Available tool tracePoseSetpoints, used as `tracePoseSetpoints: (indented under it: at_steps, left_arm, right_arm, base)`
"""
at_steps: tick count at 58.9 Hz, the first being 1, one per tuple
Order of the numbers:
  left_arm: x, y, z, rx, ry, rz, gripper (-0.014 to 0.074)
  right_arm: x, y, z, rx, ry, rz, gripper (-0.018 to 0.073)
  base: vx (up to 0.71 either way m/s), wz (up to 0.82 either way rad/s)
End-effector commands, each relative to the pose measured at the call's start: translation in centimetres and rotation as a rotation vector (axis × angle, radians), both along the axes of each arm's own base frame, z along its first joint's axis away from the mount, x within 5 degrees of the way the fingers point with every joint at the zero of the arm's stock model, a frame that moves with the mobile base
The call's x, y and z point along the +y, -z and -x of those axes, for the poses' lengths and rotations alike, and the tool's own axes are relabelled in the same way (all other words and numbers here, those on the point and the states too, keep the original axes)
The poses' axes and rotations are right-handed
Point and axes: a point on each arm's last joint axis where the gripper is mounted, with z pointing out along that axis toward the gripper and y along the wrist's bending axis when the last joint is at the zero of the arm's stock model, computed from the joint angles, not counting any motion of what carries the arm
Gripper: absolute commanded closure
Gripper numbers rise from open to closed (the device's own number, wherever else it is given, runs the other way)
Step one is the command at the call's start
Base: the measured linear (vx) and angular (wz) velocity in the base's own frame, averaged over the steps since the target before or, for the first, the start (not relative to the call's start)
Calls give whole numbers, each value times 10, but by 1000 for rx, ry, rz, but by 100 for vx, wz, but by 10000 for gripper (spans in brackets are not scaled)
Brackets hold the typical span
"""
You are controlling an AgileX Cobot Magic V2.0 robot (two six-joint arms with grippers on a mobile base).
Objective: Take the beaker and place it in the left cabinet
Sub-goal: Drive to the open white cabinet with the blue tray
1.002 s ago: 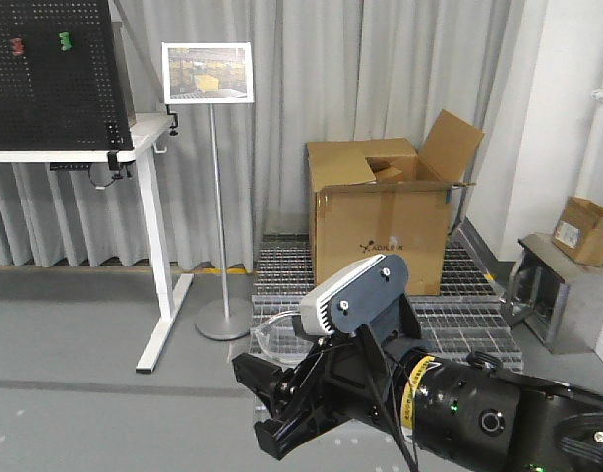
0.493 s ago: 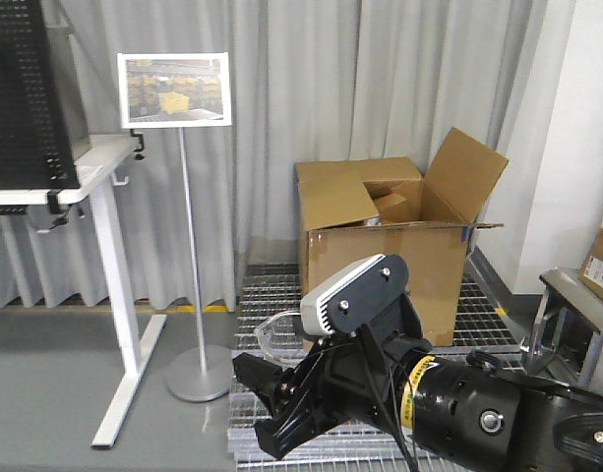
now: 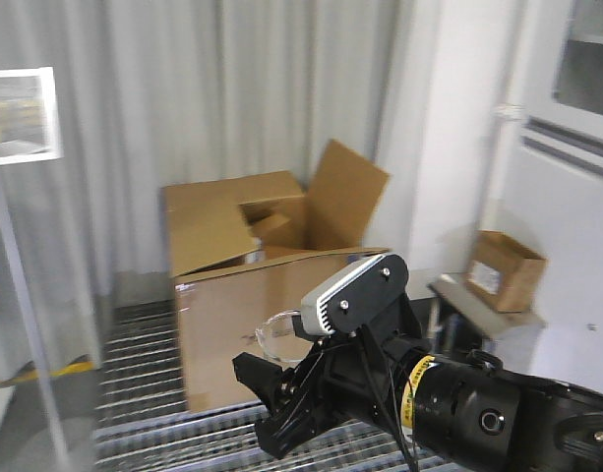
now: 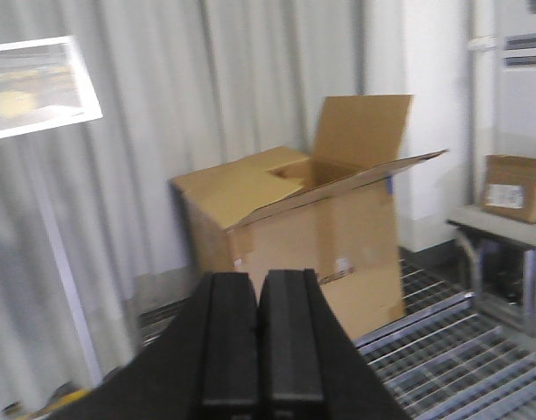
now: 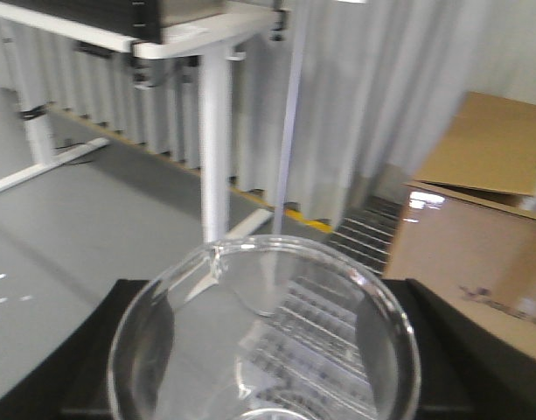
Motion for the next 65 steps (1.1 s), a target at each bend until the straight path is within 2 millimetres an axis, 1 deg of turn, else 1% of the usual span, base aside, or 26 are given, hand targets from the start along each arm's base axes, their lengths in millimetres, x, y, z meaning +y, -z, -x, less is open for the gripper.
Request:
tracePoseSetpoints:
  at_steps: [1,29,65]
  left_arm:
    - [0,-2,1,-76,4,15,595]
    - [0,-2,1,-76,4,15,595]
    - [0,-2,1,-76,4,15,595]
  right_arm:
    - [-1,-27,5,-72,-30,-88,380]
    - [-1,-27,5,-72,-30,-88,380]
    - [-1,-27,5,-72,-30,-88,380]
  base:
    - [36,-68]
    - [31,-73]
    - [22,-80]
